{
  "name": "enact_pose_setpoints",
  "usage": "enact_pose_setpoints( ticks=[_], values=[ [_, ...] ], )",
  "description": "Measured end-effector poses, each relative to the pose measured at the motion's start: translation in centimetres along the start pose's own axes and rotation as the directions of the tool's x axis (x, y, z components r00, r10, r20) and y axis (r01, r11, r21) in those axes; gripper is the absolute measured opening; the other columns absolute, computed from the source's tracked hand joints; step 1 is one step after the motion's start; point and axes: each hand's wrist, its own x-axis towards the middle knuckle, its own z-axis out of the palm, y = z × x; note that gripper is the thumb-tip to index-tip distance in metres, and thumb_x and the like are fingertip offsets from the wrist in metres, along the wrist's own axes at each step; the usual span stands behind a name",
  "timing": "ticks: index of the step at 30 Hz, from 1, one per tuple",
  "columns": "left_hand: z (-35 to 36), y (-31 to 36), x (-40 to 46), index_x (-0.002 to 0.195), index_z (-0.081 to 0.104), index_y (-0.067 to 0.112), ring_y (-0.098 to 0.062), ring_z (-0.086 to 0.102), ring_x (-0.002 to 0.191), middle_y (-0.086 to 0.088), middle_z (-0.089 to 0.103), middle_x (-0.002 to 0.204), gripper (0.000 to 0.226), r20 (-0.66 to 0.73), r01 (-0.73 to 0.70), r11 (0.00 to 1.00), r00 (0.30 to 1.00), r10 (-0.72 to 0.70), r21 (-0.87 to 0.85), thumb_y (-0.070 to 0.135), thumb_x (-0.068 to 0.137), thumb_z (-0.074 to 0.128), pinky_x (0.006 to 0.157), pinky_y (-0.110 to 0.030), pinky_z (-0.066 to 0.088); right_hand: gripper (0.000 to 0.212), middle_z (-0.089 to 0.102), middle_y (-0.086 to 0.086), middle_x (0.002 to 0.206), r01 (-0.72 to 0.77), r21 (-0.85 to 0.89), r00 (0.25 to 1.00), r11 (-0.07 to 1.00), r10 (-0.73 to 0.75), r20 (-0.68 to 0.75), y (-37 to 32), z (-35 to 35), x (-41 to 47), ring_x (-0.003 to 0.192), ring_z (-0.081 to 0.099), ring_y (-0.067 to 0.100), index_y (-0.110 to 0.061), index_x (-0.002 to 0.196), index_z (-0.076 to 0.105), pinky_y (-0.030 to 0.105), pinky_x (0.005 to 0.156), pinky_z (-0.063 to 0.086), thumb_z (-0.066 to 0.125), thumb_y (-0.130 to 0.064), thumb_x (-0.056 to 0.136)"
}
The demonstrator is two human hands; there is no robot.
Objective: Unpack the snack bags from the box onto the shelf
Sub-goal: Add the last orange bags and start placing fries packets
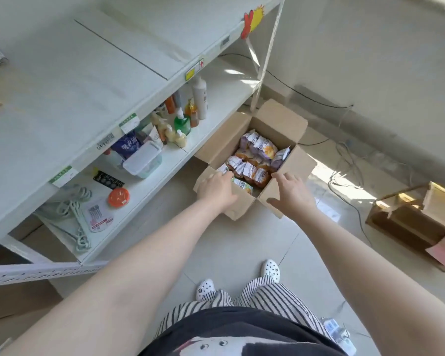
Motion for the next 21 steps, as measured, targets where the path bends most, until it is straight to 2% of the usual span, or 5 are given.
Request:
enact_pose_setpoints(
  ticks=[8,13,15,21],
  values=[
    [4.4,10.3,4.8,0.133,0.046,0.018,-0.029,0.048,0.123,-0.007,0.054,0.129,0.049,0.078,-0.030,1.000,0.996,0.029,0.009,0.037,0.089,0.058,0.098,-0.040,0.040,0.069,0.050,0.007,0.137,-0.067,0.009,0.998,0.998,0.066,0.023,12.5,-1.3,-0.3,0.128,0.044,0.027,-0.017,0.145,0.037,0.036,0.090,0.044,0.070,-0.036,0.087],
    [7.8,16.6,7.7,0.127,0.048,0.018,-0.029,0.051,0.117,-0.008,0.055,0.124,0.046,0.120,0.009,1.000,0.993,-0.011,0.014,0.037,0.087,0.059,0.091,-0.039,0.043,0.069,0.048,0.005,0.139,-0.073,-0.028,0.996,0.997,0.075,0.058,21.0,-2.6,1.2,0.128,0.044,0.026,-0.018,0.145,0.036,0.035,0.085,0.044,0.069,-0.037,0.088],
    [8.7,18.4,8.8,0.128,0.048,0.018,-0.029,0.052,0.115,-0.007,0.056,0.122,0.046,0.129,0.033,0.999,0.991,-0.032,-0.007,0.037,0.087,0.060,0.087,-0.039,0.044,0.068,0.049,0.006,0.137,-0.055,-0.040,0.996,0.998,0.058,0.074,23.6,-3.2,2.1,0.126,0.045,0.027,-0.017,0.144,0.037,0.036,0.088,0.044,0.070,-0.037,0.087],
    [8.7,20.7,13.3,0.134,0.045,0.019,-0.029,0.053,0.116,-0.008,0.055,0.127,0.053,0.151,0.081,0.997,0.985,-0.081,0.011,0.039,0.088,0.061,0.089,-0.040,0.045,0.068,0.051,0.008,0.132,-0.045,-0.020,0.992,0.999,0.047,0.116,28.0,-4.3,6.8,0.123,0.046,0.028,-0.016,0.143,0.038,0.035,0.088,0.042,0.070,-0.037,0.087]
  ],
)
